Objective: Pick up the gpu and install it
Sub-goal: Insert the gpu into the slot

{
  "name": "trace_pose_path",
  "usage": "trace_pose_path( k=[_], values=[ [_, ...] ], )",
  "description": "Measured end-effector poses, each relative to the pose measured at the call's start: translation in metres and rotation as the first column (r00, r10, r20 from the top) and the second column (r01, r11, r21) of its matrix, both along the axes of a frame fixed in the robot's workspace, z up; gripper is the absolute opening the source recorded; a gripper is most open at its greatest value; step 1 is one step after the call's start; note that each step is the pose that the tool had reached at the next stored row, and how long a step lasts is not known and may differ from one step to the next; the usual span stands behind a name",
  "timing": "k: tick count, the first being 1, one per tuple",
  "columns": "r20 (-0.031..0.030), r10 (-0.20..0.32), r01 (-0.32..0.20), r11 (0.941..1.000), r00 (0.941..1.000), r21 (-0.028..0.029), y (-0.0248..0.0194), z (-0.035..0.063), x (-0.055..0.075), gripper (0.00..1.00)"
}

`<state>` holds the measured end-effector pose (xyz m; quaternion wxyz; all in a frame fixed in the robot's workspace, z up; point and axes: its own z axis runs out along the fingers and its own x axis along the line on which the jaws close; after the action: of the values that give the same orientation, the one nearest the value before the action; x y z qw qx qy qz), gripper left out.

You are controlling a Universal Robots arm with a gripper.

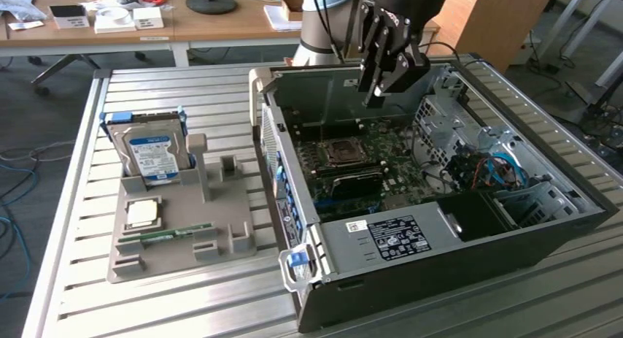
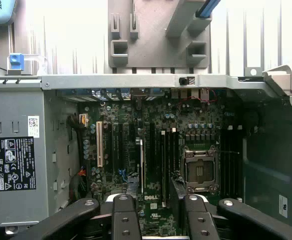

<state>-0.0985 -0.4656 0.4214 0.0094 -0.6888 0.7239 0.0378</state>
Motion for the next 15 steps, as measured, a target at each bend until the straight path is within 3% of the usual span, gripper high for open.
trace_pose_path(
  k=[13,15],
  values=[
    [-0.0001,0.0,0.0,1.0,1.0,-0.0001,0.0,-0.0002,0.0,0.4],
    [0.0,0.0,0.0,1.0,1.0,0.0001,0.0,-0.0044,0.0,0.4]
  ],
)
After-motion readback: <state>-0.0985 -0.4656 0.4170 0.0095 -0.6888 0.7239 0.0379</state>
